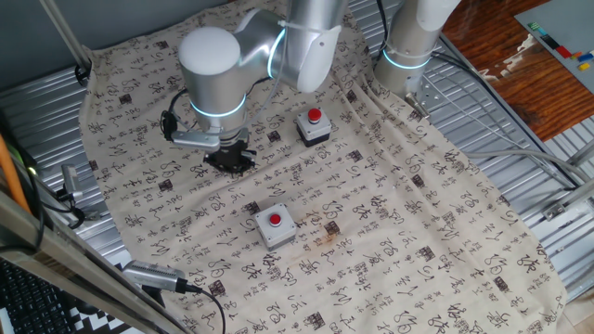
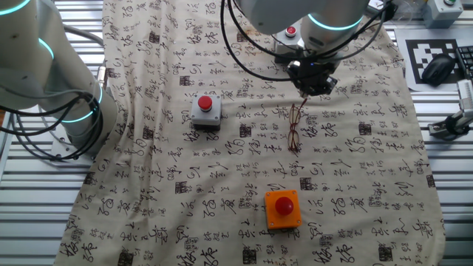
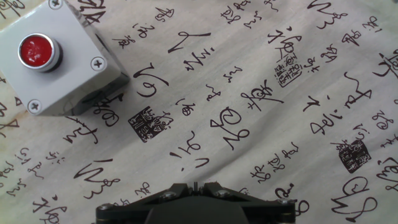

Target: Unfold the leg of the glasses (with one hand)

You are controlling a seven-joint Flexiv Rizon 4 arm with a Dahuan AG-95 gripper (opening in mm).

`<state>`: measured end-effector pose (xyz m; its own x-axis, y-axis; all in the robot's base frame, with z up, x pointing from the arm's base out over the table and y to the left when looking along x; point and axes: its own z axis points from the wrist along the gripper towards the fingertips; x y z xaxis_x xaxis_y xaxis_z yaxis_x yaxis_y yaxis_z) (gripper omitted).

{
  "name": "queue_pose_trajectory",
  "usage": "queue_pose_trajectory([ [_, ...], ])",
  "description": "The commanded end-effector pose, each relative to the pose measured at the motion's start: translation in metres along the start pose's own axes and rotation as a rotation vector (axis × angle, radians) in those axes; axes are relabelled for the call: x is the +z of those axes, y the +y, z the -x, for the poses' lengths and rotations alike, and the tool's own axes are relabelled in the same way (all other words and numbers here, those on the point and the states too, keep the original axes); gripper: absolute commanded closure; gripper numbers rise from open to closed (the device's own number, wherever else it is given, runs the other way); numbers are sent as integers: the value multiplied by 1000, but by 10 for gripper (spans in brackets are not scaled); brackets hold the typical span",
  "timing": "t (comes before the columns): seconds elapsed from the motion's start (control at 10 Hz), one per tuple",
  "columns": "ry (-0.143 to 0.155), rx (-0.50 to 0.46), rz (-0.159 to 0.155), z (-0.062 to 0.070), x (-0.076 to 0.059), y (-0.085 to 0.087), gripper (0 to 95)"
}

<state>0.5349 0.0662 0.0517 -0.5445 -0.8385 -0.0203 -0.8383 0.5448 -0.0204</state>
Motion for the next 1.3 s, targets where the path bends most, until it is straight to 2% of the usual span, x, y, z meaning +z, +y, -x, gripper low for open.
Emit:
queue_pose_trajectory([
  [0.1,1,-1,1,0,0,0,950],
  [1.0,13,-12,3,-2,-1,-2,950],
  [1.3,31,-10,9,-3,-2,-2,950],
])
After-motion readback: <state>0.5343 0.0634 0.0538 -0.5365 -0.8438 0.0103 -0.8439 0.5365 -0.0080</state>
